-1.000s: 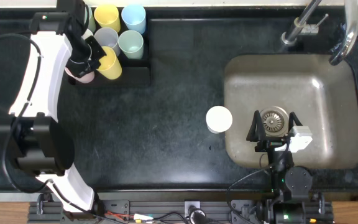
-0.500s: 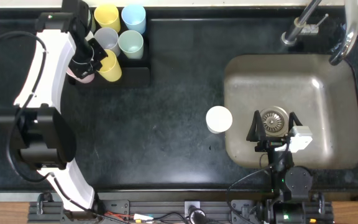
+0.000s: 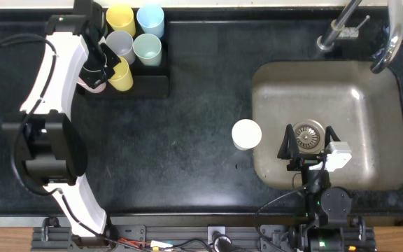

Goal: Store Cups

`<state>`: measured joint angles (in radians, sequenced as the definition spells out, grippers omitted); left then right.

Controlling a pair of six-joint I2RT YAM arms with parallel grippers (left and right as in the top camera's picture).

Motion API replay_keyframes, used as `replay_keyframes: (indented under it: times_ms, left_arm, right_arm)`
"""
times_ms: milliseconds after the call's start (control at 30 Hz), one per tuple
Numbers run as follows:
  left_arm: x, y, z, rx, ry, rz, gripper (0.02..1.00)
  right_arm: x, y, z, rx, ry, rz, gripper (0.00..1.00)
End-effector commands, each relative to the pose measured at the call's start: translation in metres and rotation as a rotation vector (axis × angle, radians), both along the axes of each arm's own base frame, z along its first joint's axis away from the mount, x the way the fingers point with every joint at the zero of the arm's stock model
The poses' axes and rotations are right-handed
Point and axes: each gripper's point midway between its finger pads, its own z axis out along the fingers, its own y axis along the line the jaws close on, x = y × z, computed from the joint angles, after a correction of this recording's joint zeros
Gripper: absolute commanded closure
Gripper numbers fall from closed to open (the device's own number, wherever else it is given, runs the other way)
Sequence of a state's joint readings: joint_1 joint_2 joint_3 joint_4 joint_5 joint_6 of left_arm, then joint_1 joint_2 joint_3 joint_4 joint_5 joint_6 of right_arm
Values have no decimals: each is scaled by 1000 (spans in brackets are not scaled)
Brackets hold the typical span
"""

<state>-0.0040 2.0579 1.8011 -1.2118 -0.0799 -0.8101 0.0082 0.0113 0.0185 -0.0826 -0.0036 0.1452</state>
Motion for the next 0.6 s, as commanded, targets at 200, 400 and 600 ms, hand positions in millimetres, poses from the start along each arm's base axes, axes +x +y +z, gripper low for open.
replay_keyframes:
  times_ms: [200, 400, 600]
  left_arm:
    - [4, 7, -8, 12, -4, 48, 542]
    - [4, 7, -8, 12, -4, 46, 86]
    - [5, 5, -4, 0, -15, 43, 18]
  right_arm:
    - [0, 1, -4, -3, 1, 6, 3]
    - [0, 1, -4, -3, 1, 6, 3]
    - [0, 1, -4, -3, 1, 6, 3]
